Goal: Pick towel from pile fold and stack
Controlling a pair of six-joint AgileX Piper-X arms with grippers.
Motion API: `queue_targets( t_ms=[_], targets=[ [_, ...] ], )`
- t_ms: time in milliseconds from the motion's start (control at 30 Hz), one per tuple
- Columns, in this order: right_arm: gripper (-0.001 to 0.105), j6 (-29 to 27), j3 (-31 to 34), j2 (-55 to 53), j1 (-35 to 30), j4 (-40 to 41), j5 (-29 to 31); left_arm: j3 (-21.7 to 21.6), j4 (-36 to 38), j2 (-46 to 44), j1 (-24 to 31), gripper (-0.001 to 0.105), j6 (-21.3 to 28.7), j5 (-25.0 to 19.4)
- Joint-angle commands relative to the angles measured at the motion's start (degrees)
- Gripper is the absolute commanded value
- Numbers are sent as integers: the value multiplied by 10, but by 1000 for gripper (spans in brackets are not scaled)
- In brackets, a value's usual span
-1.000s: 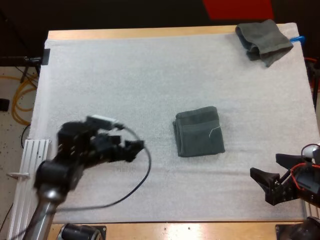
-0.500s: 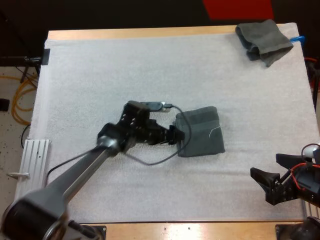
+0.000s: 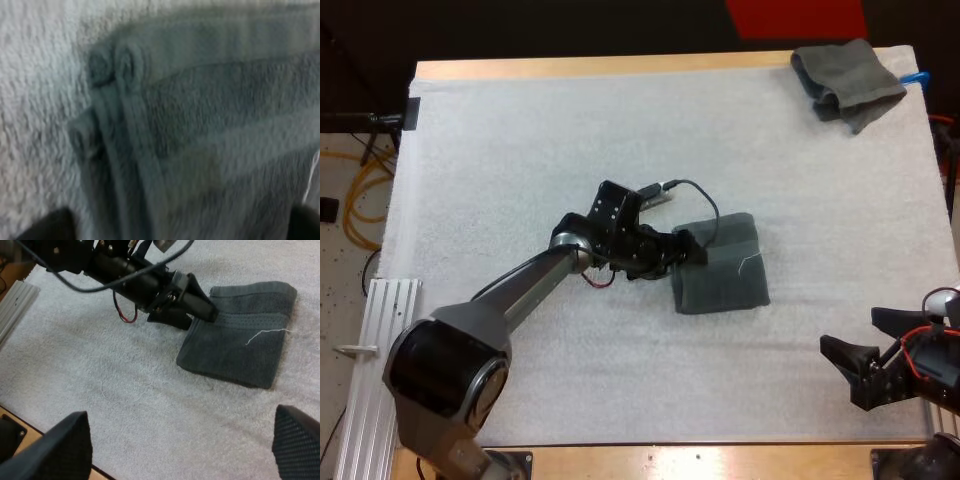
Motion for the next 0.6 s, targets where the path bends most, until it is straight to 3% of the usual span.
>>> queue_targets(
  t_ms=[0,167,367,500,567],
  targets=[
    [72,0,-2,0,1,-3,-1,-4,4,9,-4,82,-12,21],
    [72,0,-2,0,1,-3,-1,-13,5,14,-19,82,-28,33],
    [72,2,-2,0,1,-3,-1,-15,2,14,-51,82,-30,11],
    [72,10,-2,0,1,-3,-1,-15,2,14,-51,79,-25,8],
    [72,10,-2,0,1,-3,-1,-15,2,14,-51,73,-21,8]
  ],
)
